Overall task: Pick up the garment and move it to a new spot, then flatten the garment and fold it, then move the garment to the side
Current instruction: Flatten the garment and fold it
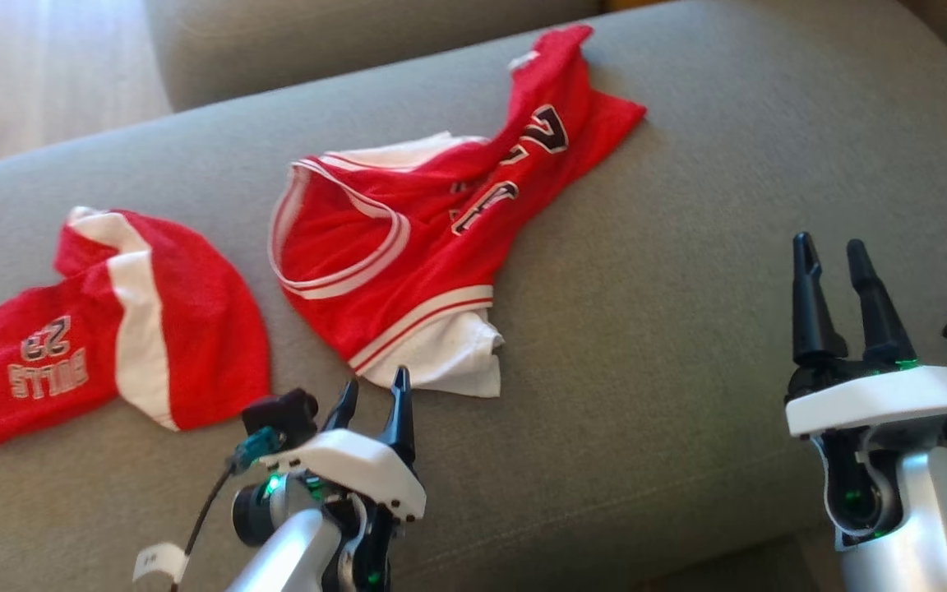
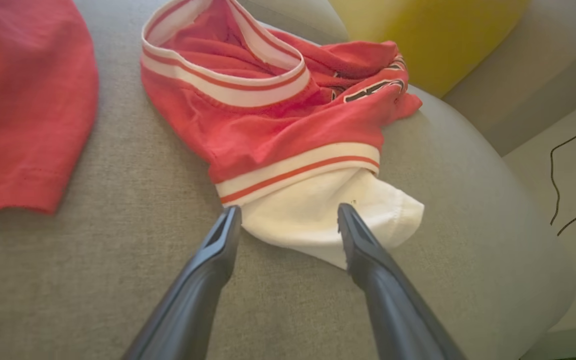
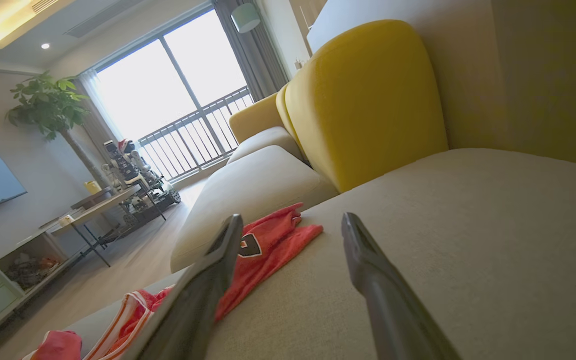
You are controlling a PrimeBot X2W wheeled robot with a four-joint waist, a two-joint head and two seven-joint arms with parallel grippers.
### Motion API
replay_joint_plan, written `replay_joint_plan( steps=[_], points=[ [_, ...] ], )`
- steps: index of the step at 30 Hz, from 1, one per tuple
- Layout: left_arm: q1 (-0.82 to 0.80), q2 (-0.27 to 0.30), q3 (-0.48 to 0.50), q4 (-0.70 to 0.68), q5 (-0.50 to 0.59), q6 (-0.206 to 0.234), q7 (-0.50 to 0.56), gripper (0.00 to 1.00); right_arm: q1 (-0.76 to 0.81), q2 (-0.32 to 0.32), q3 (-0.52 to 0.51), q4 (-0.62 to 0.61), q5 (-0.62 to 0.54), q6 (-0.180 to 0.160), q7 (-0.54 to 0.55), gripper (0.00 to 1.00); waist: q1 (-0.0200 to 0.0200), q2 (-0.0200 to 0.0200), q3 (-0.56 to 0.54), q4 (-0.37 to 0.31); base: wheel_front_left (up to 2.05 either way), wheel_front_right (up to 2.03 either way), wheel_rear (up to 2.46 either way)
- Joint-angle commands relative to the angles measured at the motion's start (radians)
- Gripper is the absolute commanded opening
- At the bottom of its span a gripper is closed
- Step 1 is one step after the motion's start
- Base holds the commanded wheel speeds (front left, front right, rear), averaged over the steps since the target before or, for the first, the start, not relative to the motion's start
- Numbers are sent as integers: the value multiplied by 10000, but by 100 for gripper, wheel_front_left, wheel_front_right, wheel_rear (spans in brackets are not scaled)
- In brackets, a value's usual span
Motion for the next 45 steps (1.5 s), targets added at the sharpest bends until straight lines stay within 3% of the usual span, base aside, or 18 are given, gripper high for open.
replay_joint_plan(
  steps=[1, 6, 17, 18, 19, 25, 30, 40, 45],
  points=[
    [-482, -13, 226, -59, 38, 27, -124, 100, -200, 2, 187, -383, 206, 69, 9, 100, 0, 0, 283, -259, 0, 0, 0],
    [-870, -13, 346, 785, -586, -4, -124, 100, -185, 2, 200, -424, 384, 69, -100, 100, 0, 0, 464, -522, 0, 0, 0],
    [-1518, -13, 483, 1565, -502, 22, -124, 100, -264, 2, 347, -587, 273, 69, -256, 100, 0, 0, 806, -740, 0, 0, 0],
    [-1633, -13, 457, 1630, -467, -112, -124, 10, -274, 2, 365, -581, 278, 69, -280, 100, 0, 0, 864, -746, 0, 0, 0],
    [-1671, -13, 442, 1653, -437, -197, -124, 0, -277, 2, 370, -566, 277, 69, -293, 100, 0, 0, 877, -743, 0, 0, 0],
    [-1500, -13, 877, 1347, -11, -264, -124, 0, -227, 3, 181, -391, 299, 69, -364, 100, 0, 0, 682, -481, 0, 0, 0],
    [-754, -13, 1501, 103, 1537, -355, -124, 0, -133, 3, 115, -77, 356, 69, -439, 100, 0, 0, 138, 33, 0, 0, 0],
    [1368, 124, 1385, -1501, 3051, -986, -124, 0, 60, 3, -311, 762, 313, 69, -550, 100, 0, 0, -669, 942, 0, 0, 0],
    [1835, 356, 1626, -2181, 3374, -847, -124, 0, 21, 3, -349, 1087, 383, 69, -628, 100, 0, 0, -796, 1407, 0, 0, 0]
  ],
)
